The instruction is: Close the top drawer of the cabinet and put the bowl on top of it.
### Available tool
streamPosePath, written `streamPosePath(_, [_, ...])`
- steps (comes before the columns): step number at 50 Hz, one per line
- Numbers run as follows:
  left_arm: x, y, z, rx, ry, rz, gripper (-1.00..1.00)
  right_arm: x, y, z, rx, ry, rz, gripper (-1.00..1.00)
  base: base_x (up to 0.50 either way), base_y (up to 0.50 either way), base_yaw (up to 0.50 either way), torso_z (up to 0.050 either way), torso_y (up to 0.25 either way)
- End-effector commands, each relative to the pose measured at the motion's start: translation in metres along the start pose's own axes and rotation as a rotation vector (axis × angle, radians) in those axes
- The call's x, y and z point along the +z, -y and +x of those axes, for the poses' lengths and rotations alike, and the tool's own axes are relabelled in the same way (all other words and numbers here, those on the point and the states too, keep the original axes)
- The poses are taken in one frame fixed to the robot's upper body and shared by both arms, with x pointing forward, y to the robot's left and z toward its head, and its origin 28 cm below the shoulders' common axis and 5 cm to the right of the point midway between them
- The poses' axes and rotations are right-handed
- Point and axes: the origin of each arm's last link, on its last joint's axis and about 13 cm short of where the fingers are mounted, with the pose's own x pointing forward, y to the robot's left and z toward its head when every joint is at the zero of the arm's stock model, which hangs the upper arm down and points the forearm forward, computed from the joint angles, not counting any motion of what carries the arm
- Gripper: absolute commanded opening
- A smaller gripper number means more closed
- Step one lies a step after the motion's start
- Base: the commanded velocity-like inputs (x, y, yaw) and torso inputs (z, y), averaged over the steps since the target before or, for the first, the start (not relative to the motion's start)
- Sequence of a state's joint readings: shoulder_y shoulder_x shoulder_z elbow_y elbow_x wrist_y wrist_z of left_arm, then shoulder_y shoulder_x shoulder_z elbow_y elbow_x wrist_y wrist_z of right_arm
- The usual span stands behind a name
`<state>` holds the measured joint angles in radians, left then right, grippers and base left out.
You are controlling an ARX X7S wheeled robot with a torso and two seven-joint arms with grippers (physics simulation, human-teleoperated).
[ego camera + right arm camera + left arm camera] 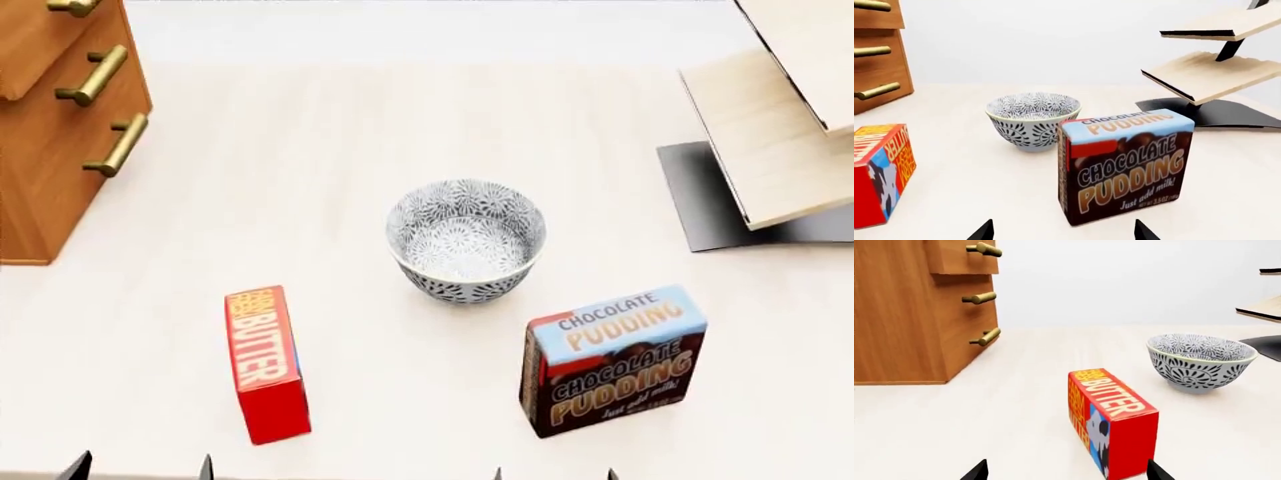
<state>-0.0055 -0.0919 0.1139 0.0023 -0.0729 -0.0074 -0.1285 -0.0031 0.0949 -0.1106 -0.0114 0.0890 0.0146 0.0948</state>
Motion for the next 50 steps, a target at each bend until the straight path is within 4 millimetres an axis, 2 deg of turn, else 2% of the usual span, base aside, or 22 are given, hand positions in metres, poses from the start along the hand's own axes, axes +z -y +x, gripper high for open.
streamPosePath(1, [0.000, 0.000, -0.001, -0.002, -0.013, -0.004, 1.00, 0.001, 0.000, 0.000, -0.003, 0.004, 0.001, 1.00, 0.00, 0.00, 0.00, 0.048, 0.121])
streamPosePath(16, [0.000, -0.001, -0.001, 0.007, -0.013, -0.021, 1.00, 0.000, 0.001, 0.000, -0.030, -0.004, -0.006, 1.00, 0.00, 0.00, 0.00, 0.048, 0.121])
streamPosePath(19, [0.002, -0.001, 0.000, 0.026, -0.004, 0.005, 1.00, 0.003, 0.006, 0.003, -0.086, -0.049, 0.020, 1.00, 0.00, 0.00, 0.00, 0.000, 0.000])
streamPosePath(20, [0.009, -0.003, 0.000, 0.035, 0.052, 0.060, 1.00, 0.010, 0.010, 0.007, -0.148, -0.103, 0.054, 1.00, 0.00, 0.00, 0.00, 0.000, 0.000])
streamPosePath(21, [0.012, -0.003, 0.000, 0.061, 0.054, 0.098, 1.00, 0.015, 0.010, 0.006, -0.134, -0.122, 0.096, 1.00, 0.00, 0.00, 0.00, 0.000, 0.000])
streamPosePath(23, [0.028, -0.004, -0.002, 0.076, -0.066, 0.082, 1.00, 0.039, 0.012, 0.004, -0.102, -0.091, 0.071, 1.00, 0.00, 0.00, 0.00, 0.000, 0.000])
streamPosePath(24, [0.049, -0.006, -0.007, -0.006, -0.065, 0.137, 1.00, 0.065, 0.017, 0.002, -0.093, -0.070, 0.054, 1.00, 0.00, 0.00, 0.00, 0.000, 0.000])
streamPosePath(26, [0.071, -0.008, -0.009, 0.026, -0.078, 0.125, 1.00, 0.092, 0.020, -0.002, -0.081, -0.050, 0.086, 1.00, 0.00, 0.00, 0.00, 0.000, 0.000])
streamPosePath(27, [0.096, -0.011, -0.009, 0.036, -0.057, 0.076, 1.00, 0.113, 0.024, -0.006, -0.077, -0.038, 0.094, 1.00, 0.00, 0.00, 0.00, 0.000, 0.000])
streamPosePath(29, [0.113, -0.014, -0.010, 0.041, -0.068, 0.049, 1.00, 0.129, 0.027, -0.008, -0.079, -0.030, 0.079, 1.00, 0.00, 0.00, 0.00, 0.000, 0.000])
streamPosePath(30, [0.132, -0.017, -0.010, 0.057, -0.028, 0.015, 1.00, 0.142, 0.031, -0.010, -0.084, -0.024, 0.074, 1.00, 0.00, 0.00, 0.00, 0.000, 0.000])
streamPosePath(34, [0.161, -0.024, -0.015, 0.064, -0.003, 0.005, 1.00, 0.175, 0.042, -0.020, -0.099, 0.031, 0.057, 1.00, 0.00, 0.00, 0.00, 0.000, 0.000])
streamPosePath(39, [0.175, -0.033, -0.018, 0.111, 0.035, 0.002, 1.00, 0.185, 0.048, -0.030, -0.089, 0.044, 0.067, 1.00, 0.00, 0.00, 0.00, 0.000, 0.000])
streamPosePath(45, [0.177, -0.035, -0.021, 0.149, 0.053, -0.007, 1.00, 0.176, 0.048, -0.037, -0.059, 0.032, 0.085, 1.00, 0.00, 0.00, 0.00, 0.000, 0.000])
streamPosePath(50, [0.170, -0.034, -0.020, 0.162, 0.052, 0.018, 1.00, 0.173, 0.052, -0.038, -0.051, 0.025, 0.087, 1.00, 0.00, 0.00, 0.00, 0.000, 0.000])
